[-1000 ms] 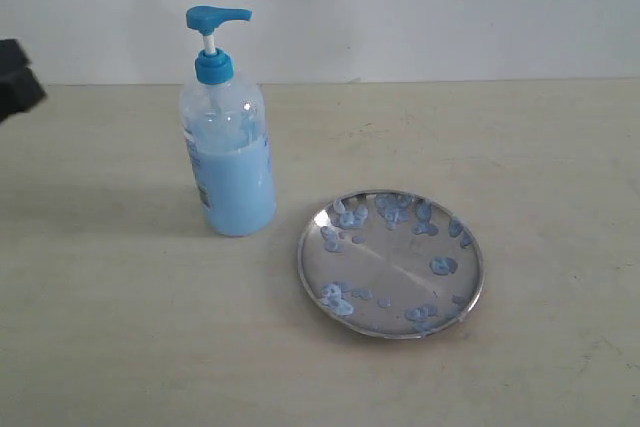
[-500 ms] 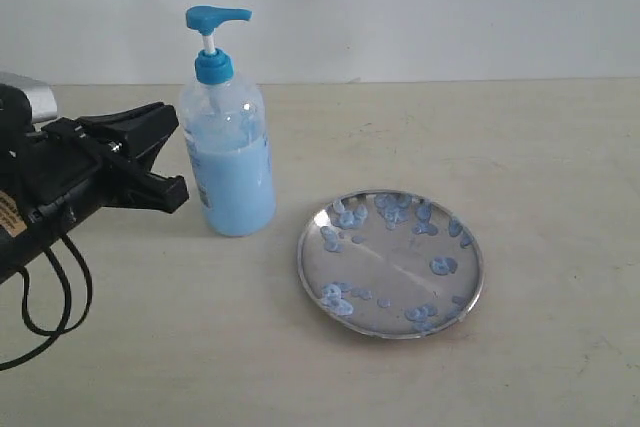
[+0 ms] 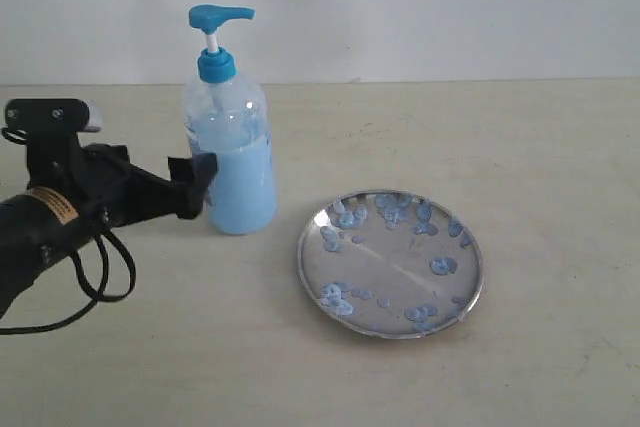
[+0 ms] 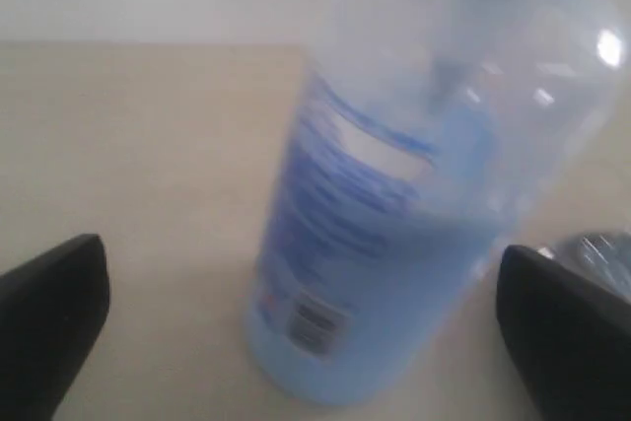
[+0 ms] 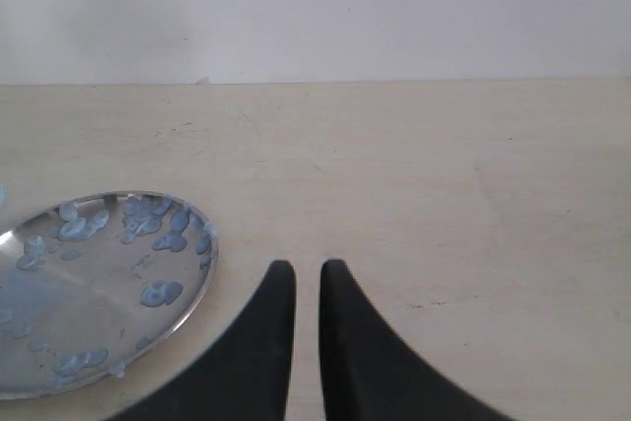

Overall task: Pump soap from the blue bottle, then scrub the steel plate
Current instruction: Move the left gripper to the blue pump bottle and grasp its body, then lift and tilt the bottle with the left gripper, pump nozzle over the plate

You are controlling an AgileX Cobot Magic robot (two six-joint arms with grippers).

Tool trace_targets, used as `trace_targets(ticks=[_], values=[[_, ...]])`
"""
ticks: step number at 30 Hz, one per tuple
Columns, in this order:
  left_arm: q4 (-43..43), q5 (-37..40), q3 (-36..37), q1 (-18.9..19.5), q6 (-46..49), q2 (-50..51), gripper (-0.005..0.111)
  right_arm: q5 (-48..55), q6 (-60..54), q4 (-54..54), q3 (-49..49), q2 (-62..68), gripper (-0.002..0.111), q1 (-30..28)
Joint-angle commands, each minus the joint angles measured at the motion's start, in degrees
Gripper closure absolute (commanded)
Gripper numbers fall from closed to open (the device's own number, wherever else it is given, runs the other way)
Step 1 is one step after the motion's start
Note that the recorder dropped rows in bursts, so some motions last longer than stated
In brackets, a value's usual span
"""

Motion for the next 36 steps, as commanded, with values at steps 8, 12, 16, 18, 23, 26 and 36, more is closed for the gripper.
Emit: trace_targets(ticks=[8,12,16,18,23,26,36], values=[[24.51,-0.94,-0.52,-0.11,-5.20,0.19,-0.003,-0.56,-0.25,0.02,-0.03,-0.22,0.108,0.06],[23.43,-2.61,-0.93,-0.11,-2.97,0.19,-0.003,-0.56,-0.25,0.02,-0.03,-0.22,0.108,0.06],[20.11,-1.39,-1.02,-0.11,-1.46,0.19,-0.003,-0.56,-0.25,0.02,-0.03,-0.22,0.108,0.06],[20.11,-1.48,-1.02,-0.11,-1.56,0.19,-0.003,-0.56,-0.25,0.02,-0.03,-0.22,0.108,0.06],[20.22,-3.12,-1.02,-0.11,-1.56,0.19,-0.003,-0.56,-0.25,0.02,-0.03,-0.22,0.108,0.06],[19.09,-4.50,-1.02,-0.11,0.12,0.19,-0.003,-0.56,-0.25,0.02,-0.03,-0.22,0.108,0.06],[6.83,-17.65,-1.50,-0.11,11.61,6.68,-0.003,-0.56,-0.25,0.02,-0.03,-0.22,0.108,0.06]])
